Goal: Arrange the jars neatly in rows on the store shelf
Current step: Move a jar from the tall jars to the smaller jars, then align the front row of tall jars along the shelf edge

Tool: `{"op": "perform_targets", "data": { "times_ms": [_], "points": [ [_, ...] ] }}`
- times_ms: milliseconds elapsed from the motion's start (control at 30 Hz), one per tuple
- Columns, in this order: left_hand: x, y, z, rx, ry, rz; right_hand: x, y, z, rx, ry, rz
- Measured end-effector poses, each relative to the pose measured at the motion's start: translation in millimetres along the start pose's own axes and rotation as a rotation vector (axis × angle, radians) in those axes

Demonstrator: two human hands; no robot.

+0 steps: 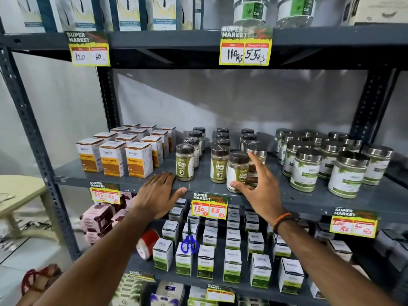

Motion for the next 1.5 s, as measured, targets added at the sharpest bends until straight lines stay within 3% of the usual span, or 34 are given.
{"op": "perform_targets", "data": {
  "times_ms": [100, 333, 467, 633, 1100, 1300, 1500],
  "points": [
    [-0.1, -1.1, 1.1, -0.005, 0.0, -0.004, -2.2, 1.5, -7.2, -0.009, 0.01, 0.005],
    [0.7, -3.2, 4.3, -0.006, -0.004, -0.021, 7.1, 18.3, -59.1, 0.011, 0.21, -0.005],
    [0.7, -2.8, 3.7, -0.006, -0.003, -0.027, 26.8, 33.8, -43.3, -0.076, 0.033, 0.073],
    [0.6, -3.9, 4.6, -0.019, -0.005, -0.032, 31.6, 45.2, -18.1, -0.011, -0.169, 0.15],
    [-4.8, -3.6, -3.8, -0.069, -0.013, -0.02, 23.2, 30.6, -52.6, 0.001, -0.006, 0.122],
    [-25.8, 10.8, -68.5, -0.115, 0.18, -0.054, 15.3, -2.1, -106.2, 0.027, 0.049, 0.049],
    [-16.5, 113.2, -157.8, -0.123, 0.369, 0.083, -3.7, -20.3, -183.0, 0.036, 0.125, 0.027]
  ]
}}
Point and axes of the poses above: each hand's wrist, its own x-axis towards the middle knuckle, its own z-axis out of the palm, y = z × x, the point moved 10 cm from there along x, towards the middle knuckle, and after that the axes turned 7 degrees about -y, right-handed, at the moved point
